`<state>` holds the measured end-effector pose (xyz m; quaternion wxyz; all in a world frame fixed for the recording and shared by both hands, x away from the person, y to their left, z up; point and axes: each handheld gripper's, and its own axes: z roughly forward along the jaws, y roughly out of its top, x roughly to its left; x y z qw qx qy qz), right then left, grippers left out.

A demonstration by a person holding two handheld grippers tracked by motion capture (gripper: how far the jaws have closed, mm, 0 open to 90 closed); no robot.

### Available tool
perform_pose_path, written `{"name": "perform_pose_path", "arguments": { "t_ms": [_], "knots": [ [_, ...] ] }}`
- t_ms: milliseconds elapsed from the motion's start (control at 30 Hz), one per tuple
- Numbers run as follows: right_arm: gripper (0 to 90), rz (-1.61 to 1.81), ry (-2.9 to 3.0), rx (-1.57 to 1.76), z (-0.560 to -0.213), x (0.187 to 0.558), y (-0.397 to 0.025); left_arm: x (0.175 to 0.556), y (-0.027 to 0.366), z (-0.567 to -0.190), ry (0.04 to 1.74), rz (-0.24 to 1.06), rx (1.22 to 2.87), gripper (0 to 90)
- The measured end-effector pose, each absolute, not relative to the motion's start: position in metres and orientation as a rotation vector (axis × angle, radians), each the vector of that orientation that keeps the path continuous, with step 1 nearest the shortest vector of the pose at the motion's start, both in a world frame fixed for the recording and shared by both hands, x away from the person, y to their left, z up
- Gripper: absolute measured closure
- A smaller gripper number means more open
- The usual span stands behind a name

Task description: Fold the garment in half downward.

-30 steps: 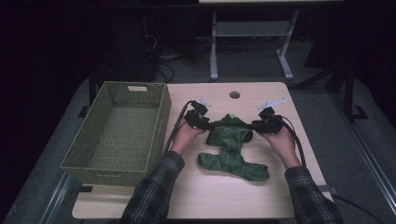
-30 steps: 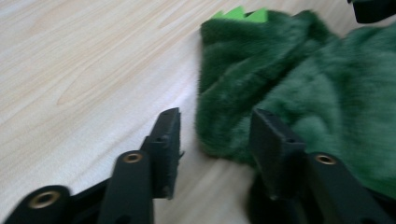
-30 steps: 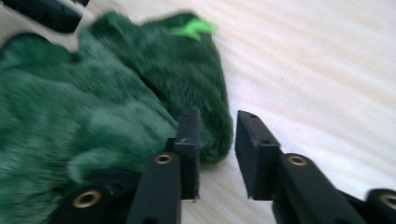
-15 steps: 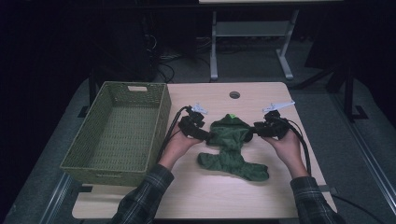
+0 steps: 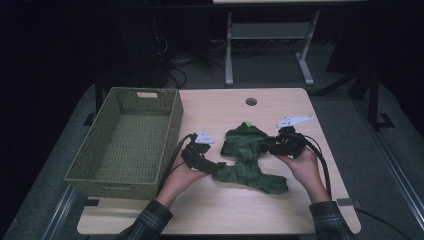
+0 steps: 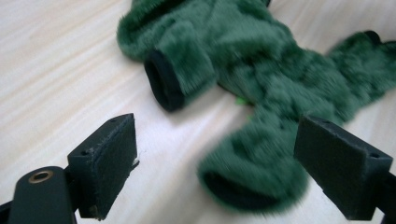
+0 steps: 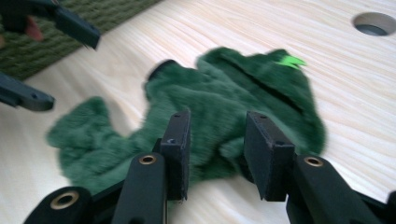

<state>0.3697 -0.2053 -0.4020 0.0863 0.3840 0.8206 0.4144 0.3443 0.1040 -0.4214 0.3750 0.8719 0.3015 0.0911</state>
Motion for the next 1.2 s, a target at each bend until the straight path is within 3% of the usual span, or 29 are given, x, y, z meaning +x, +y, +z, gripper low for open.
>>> {"name": "perform_pose_path", "arguments": {
  "t_ms": [533, 867, 1200],
  "knots": [
    [66.0, 1.295, 2.562, 1.006, -0.410, 0.342, -0.143, 0.292, 0.119, -0.453, 0.807, 0.255, 2.258, 12.9],
    [76.1, 1.309, 2.652, 0.854, -0.415, 0.332, -0.097, 0.280, 0.119, -0.470, 0.799, 0.276, 2.298, 12.7],
    [76.2, 1.175, 2.740, 0.772, -0.437, 0.327, -0.062, 0.279, 0.129, -0.478, 0.740, 0.326, 2.247, 12.7]
  ]
}}
